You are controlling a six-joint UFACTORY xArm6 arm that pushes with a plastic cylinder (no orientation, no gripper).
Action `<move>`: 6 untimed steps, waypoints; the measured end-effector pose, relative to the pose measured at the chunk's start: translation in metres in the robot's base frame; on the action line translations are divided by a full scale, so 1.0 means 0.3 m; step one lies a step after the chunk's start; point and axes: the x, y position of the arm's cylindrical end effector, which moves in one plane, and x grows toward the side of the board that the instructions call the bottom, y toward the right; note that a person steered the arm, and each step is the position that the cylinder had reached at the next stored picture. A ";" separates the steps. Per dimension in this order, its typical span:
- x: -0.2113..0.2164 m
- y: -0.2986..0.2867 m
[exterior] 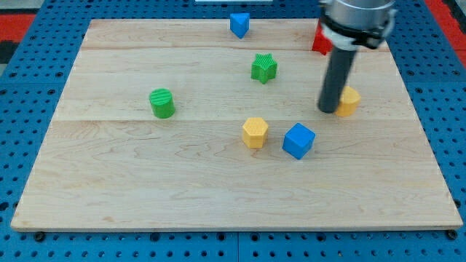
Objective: Move your arm towards the blue cube
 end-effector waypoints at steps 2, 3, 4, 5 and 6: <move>0.229 0.174; 0.346 0.099; 0.412 -0.016; 0.337 -0.095; 0.273 -0.169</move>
